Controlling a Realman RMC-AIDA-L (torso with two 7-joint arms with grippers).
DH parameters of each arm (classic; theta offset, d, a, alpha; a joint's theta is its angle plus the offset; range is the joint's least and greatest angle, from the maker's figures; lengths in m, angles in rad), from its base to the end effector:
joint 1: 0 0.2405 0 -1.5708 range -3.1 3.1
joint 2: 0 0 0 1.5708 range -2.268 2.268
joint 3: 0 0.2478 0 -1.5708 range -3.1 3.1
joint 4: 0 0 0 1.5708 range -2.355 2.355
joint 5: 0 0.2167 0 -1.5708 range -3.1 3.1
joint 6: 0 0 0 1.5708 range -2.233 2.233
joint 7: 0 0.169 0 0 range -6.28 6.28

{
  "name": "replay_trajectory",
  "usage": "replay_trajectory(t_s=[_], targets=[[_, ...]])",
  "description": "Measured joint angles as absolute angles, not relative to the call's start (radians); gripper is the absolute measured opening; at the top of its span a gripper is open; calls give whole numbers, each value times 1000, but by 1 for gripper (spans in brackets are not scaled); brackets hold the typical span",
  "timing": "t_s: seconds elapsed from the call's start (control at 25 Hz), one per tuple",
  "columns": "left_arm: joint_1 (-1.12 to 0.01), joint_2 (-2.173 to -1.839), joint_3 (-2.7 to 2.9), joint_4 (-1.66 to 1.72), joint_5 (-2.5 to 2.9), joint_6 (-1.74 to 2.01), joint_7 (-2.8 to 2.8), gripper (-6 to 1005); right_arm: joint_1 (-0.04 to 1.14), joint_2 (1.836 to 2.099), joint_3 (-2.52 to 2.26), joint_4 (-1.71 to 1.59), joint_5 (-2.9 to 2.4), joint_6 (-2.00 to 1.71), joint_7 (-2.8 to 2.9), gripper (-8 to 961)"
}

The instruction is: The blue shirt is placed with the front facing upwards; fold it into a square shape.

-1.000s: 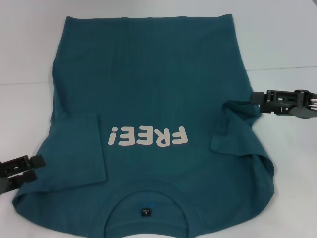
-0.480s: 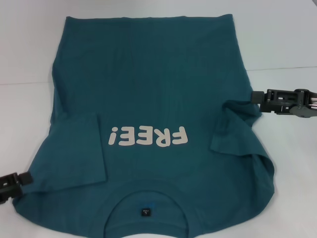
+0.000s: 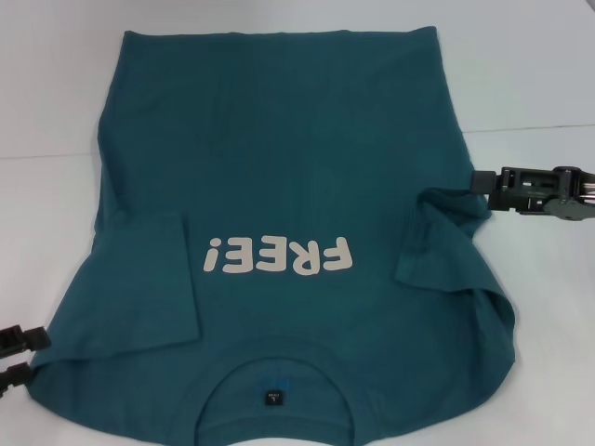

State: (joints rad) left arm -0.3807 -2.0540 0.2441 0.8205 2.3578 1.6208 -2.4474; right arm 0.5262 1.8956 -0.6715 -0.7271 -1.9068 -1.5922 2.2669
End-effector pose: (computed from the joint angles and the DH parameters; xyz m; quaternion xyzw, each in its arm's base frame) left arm -0.3602 0.2872 0.0541 -0.6027 -0.7399 -0.2615 0.1448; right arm 0.2641 0.3698 0.0790 -0.7820 0.5439 0.2877 0.0996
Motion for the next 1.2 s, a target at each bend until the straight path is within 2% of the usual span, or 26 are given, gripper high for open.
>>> replay_trajectory(t_s=[1.2], targets=[[-377, -2057, 241, 812, 2401, 1568, -2485, 698, 529, 1888, -672, -729, -1907, -1594, 2265, 940]])
